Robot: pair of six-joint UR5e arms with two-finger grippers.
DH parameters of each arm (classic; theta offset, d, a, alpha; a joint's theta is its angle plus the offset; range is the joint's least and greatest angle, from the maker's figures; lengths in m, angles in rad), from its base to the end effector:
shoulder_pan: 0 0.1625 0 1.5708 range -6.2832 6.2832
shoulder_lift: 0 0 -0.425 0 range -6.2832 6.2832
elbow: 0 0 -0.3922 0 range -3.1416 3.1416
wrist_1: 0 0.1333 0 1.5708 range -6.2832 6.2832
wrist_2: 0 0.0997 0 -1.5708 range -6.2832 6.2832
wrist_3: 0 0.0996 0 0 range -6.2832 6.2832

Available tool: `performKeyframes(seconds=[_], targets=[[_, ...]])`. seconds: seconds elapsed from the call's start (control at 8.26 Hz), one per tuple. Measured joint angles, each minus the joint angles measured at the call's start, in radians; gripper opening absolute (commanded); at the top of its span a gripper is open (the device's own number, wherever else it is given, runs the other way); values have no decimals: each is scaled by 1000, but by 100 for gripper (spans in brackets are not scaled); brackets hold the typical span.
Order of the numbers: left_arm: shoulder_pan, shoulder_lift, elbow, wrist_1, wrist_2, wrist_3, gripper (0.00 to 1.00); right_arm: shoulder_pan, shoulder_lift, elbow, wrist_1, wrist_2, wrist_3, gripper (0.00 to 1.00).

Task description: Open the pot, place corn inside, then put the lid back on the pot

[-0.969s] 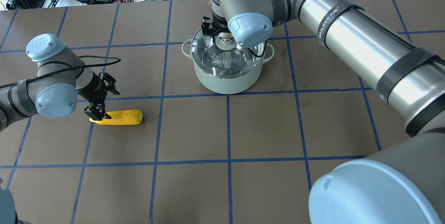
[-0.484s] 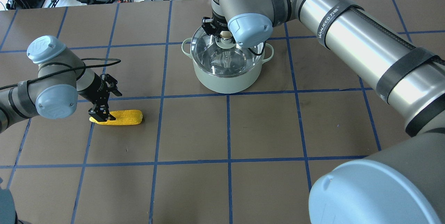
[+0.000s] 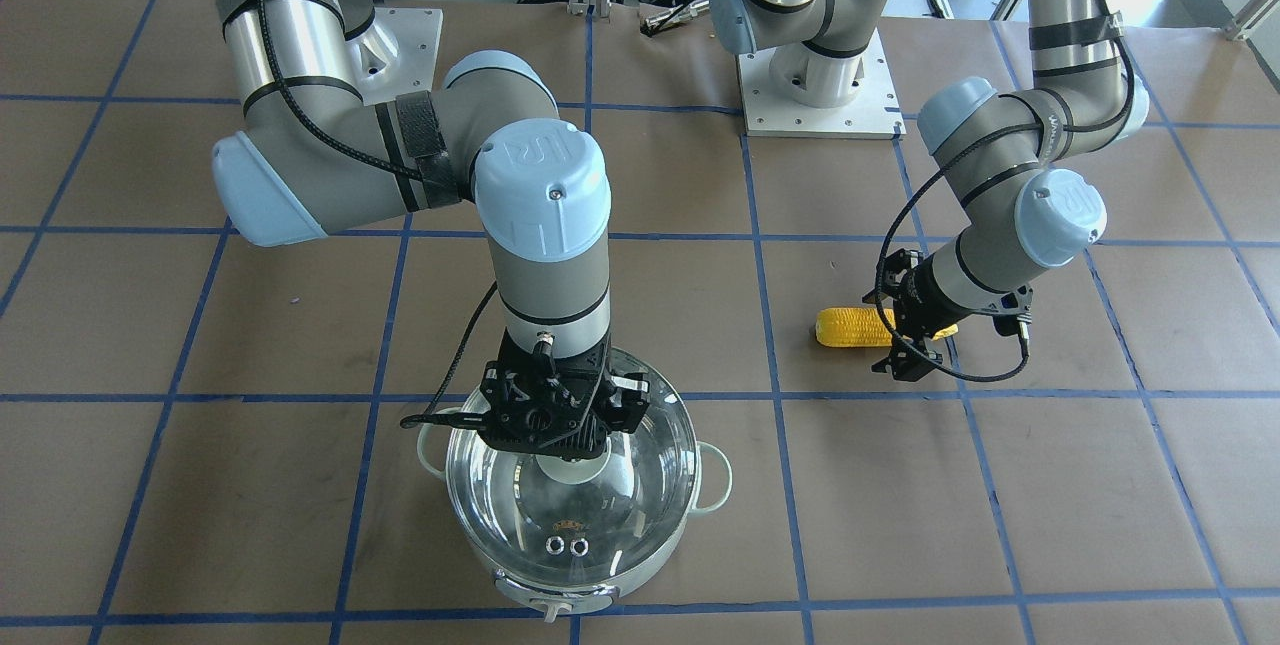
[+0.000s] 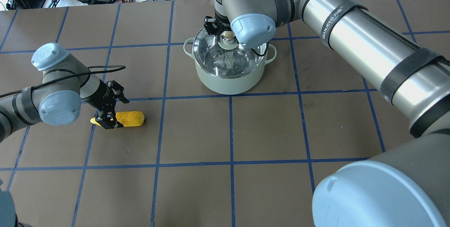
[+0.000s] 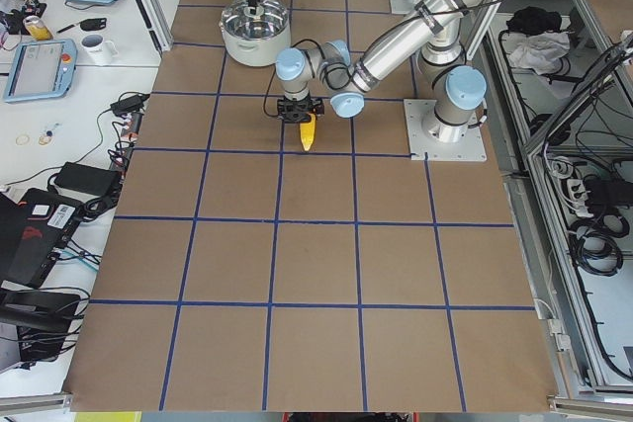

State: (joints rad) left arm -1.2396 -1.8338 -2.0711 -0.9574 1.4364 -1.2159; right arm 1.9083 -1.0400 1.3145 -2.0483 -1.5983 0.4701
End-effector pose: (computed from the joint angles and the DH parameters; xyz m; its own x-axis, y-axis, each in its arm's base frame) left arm 0.0167 -0.4994 0.1893 -0.0219 -0.9953 -0.0940 -0.9844 0.0050 0.1761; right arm 0.3584 -0.6271 0.3453 -0.9895 0.1282 -0.0673 0.1389 0.9715 -0.1919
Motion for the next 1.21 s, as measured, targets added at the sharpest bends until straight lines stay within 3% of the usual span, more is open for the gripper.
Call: performKeyframes(seconds=[0.12,0.24,0.36,0.61,0.97,1.21], targets=[[0,-5,-2,-1,2,0,100,0,0,0,0,-1,1,75],[0,-8,-2,-1,3,1,74,0,0,0,-2,-4,1,72],[0,-9,-2,-1,5,5,71,0,0,-1,-9,-11,1,67],[0,-9,-2,0,6,5,59,0,2,-1,-34,-28,0,67],[0,-8,-2,0,5,7,32,-1,8,0,-62,-40,5,66],[0,-2,0,1,4,10,9,0,10,0,-64,-37,8,50]])
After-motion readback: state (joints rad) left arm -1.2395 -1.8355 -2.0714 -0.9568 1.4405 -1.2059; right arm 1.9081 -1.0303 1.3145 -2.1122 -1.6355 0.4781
